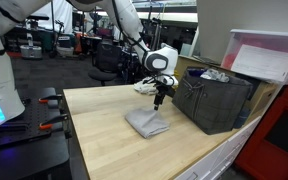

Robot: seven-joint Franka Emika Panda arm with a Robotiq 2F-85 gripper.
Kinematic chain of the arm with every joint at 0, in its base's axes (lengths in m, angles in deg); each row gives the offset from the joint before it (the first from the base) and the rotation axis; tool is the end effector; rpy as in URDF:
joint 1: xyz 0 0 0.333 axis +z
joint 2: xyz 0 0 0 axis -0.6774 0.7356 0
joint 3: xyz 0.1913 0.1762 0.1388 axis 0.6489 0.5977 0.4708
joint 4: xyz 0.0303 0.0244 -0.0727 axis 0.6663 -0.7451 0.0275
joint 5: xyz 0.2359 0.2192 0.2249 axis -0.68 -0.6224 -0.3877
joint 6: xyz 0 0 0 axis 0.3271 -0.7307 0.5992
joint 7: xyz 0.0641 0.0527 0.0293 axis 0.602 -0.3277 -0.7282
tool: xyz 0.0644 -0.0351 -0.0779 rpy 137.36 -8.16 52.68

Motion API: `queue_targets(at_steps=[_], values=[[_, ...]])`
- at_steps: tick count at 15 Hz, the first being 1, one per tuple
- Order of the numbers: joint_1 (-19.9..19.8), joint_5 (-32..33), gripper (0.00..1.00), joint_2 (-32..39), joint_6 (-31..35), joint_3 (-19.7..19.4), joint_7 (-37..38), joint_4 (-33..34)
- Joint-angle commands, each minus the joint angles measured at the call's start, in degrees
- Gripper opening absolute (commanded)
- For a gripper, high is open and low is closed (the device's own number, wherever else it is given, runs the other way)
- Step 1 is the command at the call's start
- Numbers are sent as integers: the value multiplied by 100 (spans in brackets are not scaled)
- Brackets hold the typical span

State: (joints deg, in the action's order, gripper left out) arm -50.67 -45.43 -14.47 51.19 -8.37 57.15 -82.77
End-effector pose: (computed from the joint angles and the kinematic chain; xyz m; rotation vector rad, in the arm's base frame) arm 0.6637 -0.1998 0.1575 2.6896 -1.5406 0.0709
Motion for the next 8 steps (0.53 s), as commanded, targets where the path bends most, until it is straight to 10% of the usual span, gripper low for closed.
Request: queue_targets(at_steps=[1, 8], values=[[-65, -108, 100, -365, 138, -100, -320, -346], [-242, -212, 100, -437, 749, -263, -605, -1063]])
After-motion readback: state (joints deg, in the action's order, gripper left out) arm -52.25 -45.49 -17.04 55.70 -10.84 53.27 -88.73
